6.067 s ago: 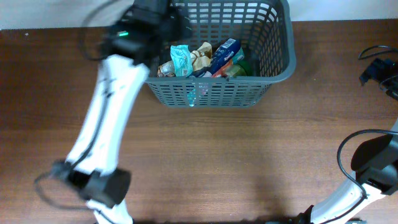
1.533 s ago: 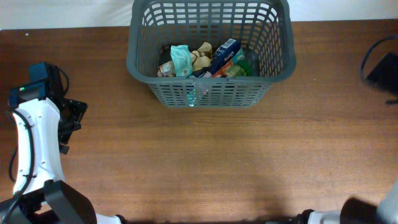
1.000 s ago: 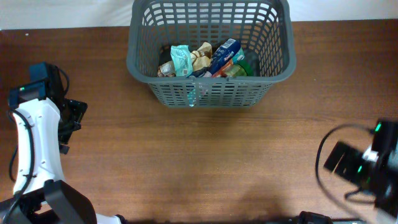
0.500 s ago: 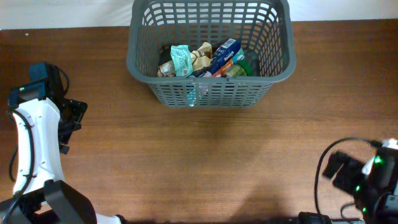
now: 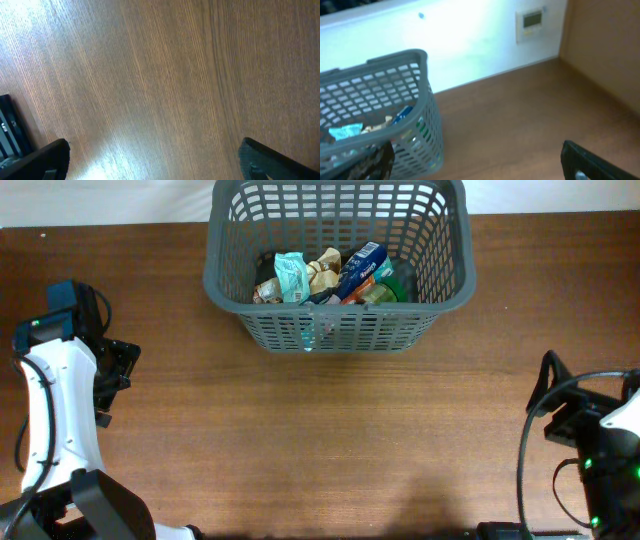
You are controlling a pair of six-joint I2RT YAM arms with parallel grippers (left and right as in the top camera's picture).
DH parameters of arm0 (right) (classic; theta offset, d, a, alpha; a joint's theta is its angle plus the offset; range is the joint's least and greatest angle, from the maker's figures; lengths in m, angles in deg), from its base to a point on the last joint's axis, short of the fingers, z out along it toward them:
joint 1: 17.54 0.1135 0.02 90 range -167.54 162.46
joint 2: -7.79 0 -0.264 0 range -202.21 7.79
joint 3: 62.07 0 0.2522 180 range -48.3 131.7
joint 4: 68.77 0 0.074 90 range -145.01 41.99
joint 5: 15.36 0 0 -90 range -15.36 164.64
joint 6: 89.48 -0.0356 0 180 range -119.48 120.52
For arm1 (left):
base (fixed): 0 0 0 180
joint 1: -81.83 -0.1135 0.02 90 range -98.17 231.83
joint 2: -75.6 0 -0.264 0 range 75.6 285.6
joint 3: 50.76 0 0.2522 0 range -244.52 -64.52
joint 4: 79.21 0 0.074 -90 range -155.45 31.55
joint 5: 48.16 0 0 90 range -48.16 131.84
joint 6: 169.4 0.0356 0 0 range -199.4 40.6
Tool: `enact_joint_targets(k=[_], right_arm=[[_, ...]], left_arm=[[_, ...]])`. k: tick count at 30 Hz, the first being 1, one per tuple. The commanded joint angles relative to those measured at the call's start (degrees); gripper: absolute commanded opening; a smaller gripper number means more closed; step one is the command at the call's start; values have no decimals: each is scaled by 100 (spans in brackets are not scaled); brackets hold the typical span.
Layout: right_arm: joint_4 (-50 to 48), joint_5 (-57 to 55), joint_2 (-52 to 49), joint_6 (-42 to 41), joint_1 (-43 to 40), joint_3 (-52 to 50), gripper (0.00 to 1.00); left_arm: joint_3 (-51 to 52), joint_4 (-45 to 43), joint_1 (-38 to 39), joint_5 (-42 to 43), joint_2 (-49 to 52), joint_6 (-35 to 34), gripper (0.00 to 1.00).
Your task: Pack container
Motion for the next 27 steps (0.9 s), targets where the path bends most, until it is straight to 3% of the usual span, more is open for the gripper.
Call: enact_joint_targets(k=[1,4,17,27], right_arm=[[-369,553,393,1071,68,-522,99],[-1084,1084,901,1674,68,-1207,99],[-4177,2022,2393,1709,68,-3547,99],[-4854,2203,3381,1644,68,-4636,99]], left_arm=[[33,7,-35,7,-9,85,99],[33,7,-35,7,-9,85,99],[33,7,-35,7,-9,85,99],[33,7,-35,7,-9,87,99]])
